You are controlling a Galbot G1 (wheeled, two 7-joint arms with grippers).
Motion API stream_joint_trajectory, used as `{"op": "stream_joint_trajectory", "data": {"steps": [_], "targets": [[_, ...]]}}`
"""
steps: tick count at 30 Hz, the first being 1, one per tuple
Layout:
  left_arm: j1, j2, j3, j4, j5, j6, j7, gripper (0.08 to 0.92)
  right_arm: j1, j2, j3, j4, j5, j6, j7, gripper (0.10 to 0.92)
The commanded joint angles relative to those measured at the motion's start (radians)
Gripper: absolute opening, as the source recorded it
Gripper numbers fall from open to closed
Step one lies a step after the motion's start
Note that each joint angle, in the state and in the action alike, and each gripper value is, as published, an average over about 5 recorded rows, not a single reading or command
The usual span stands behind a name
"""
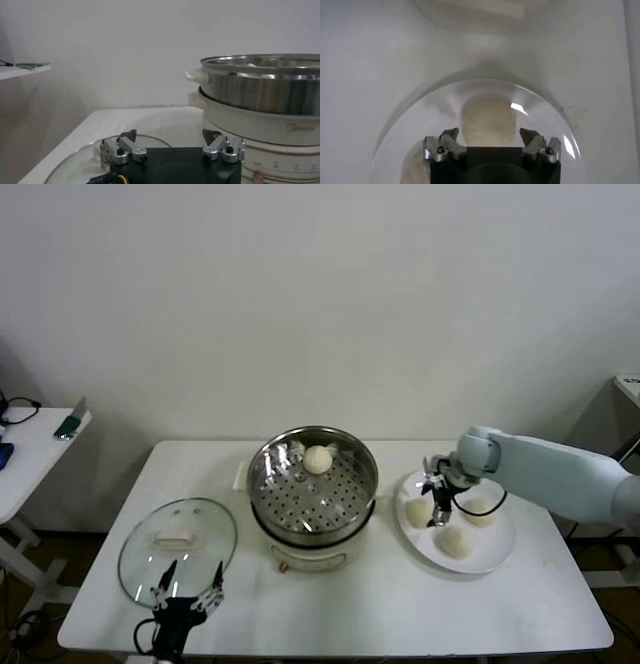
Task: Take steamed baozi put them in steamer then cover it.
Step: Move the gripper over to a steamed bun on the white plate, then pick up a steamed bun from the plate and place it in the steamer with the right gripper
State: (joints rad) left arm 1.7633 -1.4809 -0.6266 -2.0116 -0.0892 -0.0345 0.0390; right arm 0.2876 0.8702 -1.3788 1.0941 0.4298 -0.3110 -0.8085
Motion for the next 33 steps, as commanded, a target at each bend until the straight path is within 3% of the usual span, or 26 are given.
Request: {"op": "stream_joint_trajectory", "data": {"steps": [1,7,17,24,33], "targets": [[0.001,0.001,0.002,0.000,0.003,-0.002,0.000,0.823,-0.041,0.012,0.051,-0.039,-0.001,-0.012,-0.006,0.699],[0.003,-0.005,0.008,-0.005,0.014,-0.006,0.000,0.823,0.081,-0.031,0.000,0.004,0.055,0.019,-0.077,0.671],[0.012,-0.002,0.017,-0.013,0.018,-0.009,0.000,0.823,0.655,-0.036,-0.258,0.050,0.282,0.097,-0.263,0.670],[0.010,0.003,0.016,-0.008,0.014,-0.010,-0.001,0.823,0.891,0.121,-0.326,0.208,0.540,0.034,-0.262,0.670],[0.021,0.016,0.017,-0.019,0.001,-0.015,0.000,0.823,0.729,0.431,-0.219,0.300,0.658,-0.099,-0.062,0.670]]}}
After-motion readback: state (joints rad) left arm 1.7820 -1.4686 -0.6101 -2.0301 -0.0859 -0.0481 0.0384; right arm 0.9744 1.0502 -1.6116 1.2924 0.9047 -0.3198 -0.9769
